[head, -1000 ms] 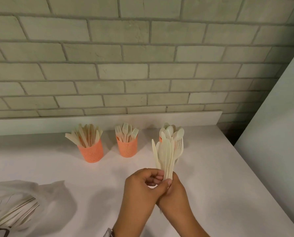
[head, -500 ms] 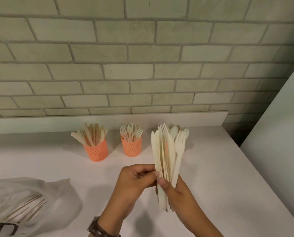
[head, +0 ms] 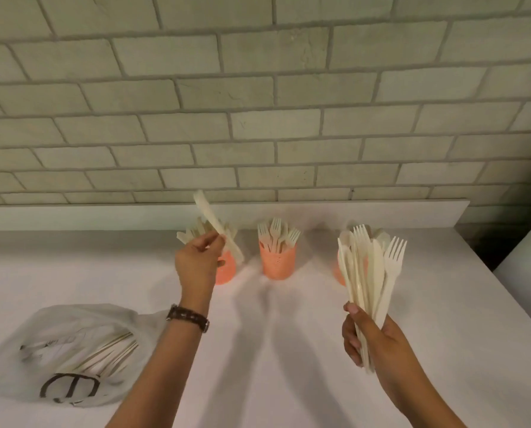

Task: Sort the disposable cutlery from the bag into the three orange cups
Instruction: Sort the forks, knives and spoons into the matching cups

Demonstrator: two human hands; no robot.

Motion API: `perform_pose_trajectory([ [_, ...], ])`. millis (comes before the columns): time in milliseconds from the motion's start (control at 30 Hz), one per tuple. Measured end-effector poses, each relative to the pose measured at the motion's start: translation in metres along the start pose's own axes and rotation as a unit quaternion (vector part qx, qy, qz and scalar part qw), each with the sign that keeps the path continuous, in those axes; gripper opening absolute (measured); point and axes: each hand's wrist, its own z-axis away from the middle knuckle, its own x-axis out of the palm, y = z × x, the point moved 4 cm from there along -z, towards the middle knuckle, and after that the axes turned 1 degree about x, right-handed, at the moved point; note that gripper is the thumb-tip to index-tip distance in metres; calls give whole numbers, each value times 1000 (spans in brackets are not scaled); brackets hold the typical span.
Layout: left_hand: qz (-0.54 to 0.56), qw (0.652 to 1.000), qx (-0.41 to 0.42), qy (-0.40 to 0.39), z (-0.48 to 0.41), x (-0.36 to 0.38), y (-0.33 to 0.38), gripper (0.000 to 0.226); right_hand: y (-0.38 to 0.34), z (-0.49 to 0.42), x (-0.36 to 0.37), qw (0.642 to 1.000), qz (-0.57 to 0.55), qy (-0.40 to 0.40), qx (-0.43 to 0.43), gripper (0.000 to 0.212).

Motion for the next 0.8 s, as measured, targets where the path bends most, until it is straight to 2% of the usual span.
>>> perform_pose_trajectory([
  [67, -70, 995, 43, 50, -32, -7, -8, 22, 4, -5, -1, 1000, 5, 0, 6, 20],
  [133, -116, 989, 58, 68, -52, -6, -22, 26, 4, -9, 1, 1000, 12, -1, 11, 22],
  [233, -185, 981, 30, 48, -65, 4, -51, 24, 4, -16, 5, 1000, 21, -4, 19, 25],
  [333, -292, 956, 23, 1, -73, 14, -73, 18, 4, -22, 9, 999, 23, -5, 24, 26],
  [400, -312, 950, 18, -11, -79, 16, -78, 18, 2, -24, 11, 1000, 20, -8, 21, 23],
  [533, -288, 957, 35, 6, -69, 10, -61, 28, -3, -23, 13, 1000, -4, -12, 16, 16],
  [633, -204, 974, 96, 26, -21, 15, -24, 20, -6, -20, 12, 999, -28, -14, 11, 26],
  [700, -120, 988, 73, -60, 23, 30, -4, 9, -8, -18, 11, 999, -38, -6, 6, 27],
  [800, -49, 975, -2, -218, 88, 52, 8, 3, -10, -16, 9, 999, -37, 16, -8, 16],
])
